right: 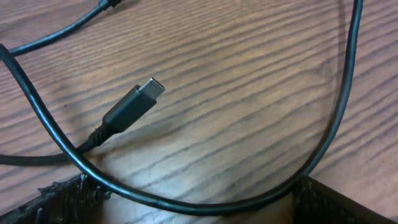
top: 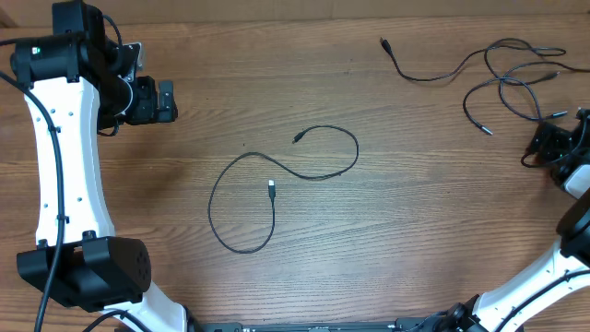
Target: Untangle cables
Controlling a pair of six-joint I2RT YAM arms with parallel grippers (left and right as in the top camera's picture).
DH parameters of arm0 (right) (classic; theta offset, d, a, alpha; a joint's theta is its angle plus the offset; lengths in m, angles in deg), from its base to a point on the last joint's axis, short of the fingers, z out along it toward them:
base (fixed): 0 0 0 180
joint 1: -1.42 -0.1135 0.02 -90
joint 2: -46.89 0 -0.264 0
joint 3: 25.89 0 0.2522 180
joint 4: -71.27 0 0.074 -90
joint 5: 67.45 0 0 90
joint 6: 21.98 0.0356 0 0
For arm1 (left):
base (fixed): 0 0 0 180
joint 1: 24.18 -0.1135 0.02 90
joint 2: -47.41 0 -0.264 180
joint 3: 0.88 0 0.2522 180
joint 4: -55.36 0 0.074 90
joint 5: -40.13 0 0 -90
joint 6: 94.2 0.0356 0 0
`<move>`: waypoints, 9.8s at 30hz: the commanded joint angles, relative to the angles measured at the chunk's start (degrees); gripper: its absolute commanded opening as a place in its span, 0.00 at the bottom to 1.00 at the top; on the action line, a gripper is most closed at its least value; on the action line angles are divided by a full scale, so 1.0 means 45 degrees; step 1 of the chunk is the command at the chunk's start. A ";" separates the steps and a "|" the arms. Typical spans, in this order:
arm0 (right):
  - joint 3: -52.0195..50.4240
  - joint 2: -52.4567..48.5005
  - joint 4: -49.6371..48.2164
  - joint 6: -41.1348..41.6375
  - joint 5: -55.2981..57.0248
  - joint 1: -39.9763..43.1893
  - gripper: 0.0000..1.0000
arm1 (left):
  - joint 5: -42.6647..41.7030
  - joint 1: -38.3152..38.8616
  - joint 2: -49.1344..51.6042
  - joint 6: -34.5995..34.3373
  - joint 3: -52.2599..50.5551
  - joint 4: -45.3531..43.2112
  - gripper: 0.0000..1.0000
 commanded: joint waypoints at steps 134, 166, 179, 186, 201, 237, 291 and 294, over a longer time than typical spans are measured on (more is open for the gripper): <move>-0.0199 0.3560 0.9097 -0.7980 -0.2837 -1.5397 0.88 | -0.0131 0.0087 0.0049 0.0199 -0.0053 0.0029 0.99; -0.0194 0.2681 0.8607 -0.7825 -0.2361 -1.5397 0.04 | -0.0136 0.0087 0.0049 0.0199 -0.0053 0.0024 1.00; 0.1389 0.4624 1.1045 -0.6290 -0.2404 -1.5397 0.04 | -0.0136 0.0087 0.0049 0.0199 -0.0053 0.0029 0.99; 0.3191 0.6683 1.2313 -0.3497 -0.2399 -1.5397 0.04 | -0.0136 0.0087 0.0049 0.0199 -0.0053 0.0029 0.99; 0.5047 1.1030 1.4052 0.1209 -0.0636 -1.4630 0.04 | -0.0131 0.0087 0.0049 0.0199 -0.0053 0.0029 1.00; 0.4998 1.2526 1.7252 0.4473 0.1991 -0.0758 0.04 | -0.0136 0.0087 0.0049 0.0199 -0.0053 0.0024 0.99; 0.4998 0.4299 1.1142 0.8257 -0.6139 0.4439 0.04 | -0.0136 0.0087 0.0049 0.0199 -0.0053 0.0029 0.99; 0.4998 0.4299 1.1098 0.8646 -0.6907 0.4682 0.04 | -0.0136 0.0087 0.0049 0.0199 -0.0053 0.0029 0.99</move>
